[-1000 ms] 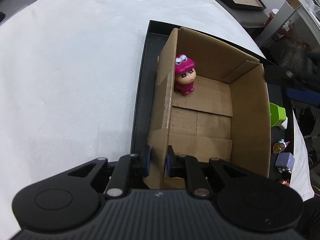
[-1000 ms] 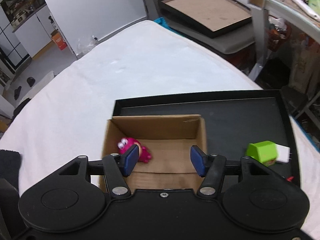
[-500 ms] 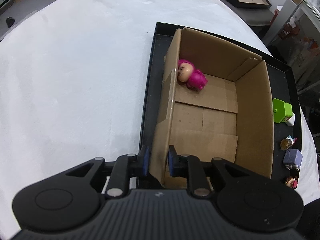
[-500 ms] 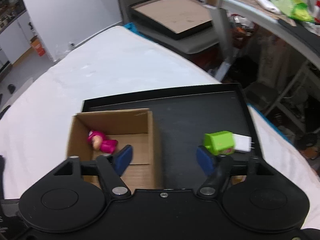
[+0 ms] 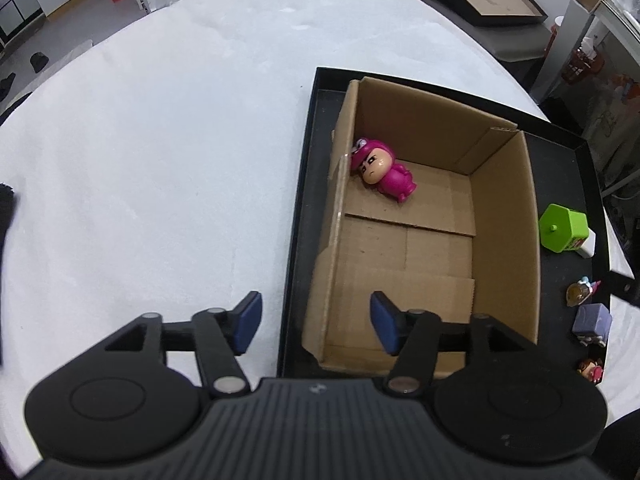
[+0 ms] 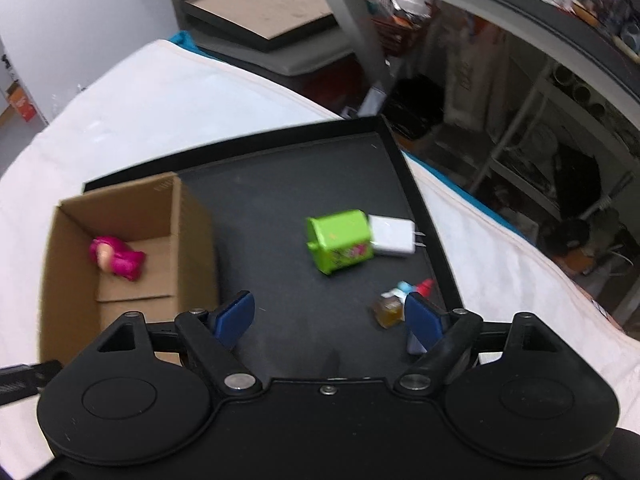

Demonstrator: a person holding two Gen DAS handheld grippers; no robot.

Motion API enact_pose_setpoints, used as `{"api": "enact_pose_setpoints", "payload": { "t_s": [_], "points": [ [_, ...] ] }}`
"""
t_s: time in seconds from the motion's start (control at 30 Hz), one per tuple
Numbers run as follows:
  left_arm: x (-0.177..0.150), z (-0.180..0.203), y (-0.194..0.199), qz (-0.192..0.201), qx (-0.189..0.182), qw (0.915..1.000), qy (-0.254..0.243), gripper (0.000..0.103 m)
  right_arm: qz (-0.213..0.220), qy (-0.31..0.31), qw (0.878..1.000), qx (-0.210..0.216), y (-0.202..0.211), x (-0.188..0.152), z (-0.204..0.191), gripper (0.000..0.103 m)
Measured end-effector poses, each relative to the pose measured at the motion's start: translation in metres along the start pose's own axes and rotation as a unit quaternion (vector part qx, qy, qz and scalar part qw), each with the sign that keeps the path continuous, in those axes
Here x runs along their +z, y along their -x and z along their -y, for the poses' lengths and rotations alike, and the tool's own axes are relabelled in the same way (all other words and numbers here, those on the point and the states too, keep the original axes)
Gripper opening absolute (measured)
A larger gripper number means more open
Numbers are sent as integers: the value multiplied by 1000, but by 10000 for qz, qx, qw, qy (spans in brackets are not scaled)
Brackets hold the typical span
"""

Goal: Organize rigid objects
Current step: 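Move the right gripper to the lavender block toy and grasp it, then lift the lavender block toy with the right gripper and release it into the box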

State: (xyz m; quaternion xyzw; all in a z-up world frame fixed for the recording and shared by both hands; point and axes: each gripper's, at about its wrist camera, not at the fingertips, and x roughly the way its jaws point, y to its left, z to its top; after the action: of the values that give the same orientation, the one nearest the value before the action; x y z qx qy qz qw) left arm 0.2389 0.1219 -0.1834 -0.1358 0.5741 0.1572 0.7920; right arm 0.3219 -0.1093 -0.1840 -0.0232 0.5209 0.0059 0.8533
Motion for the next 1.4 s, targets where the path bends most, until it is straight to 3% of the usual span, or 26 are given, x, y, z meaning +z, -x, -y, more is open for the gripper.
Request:
{"api": "enact_pose_setpoints", "payload": {
  "t_s": [0.17,0.7,0.9,1.07,1.4],
  "points": [
    [-1,9,5,63,123,9999,-83,68,-182,-207,9995,-156,-13,-5,22,82],
    [-2,39,9,121,428,9986,-294,70,-384,-854,9953,-262,-61,-15,75,81],
    [1,49,7,76,570,9978,-336,70,-629,-1007,9928,-175,-82,-22,89,72],
    [3,57,7,79,665,9969,-421,70,-816,-1123,9903,-99,-95,-24,93,45],
    [4,58,2,-12,824,9958,-404,70,-1009,-1014,9897,96,-111,-24,94,44]
  ]
}}
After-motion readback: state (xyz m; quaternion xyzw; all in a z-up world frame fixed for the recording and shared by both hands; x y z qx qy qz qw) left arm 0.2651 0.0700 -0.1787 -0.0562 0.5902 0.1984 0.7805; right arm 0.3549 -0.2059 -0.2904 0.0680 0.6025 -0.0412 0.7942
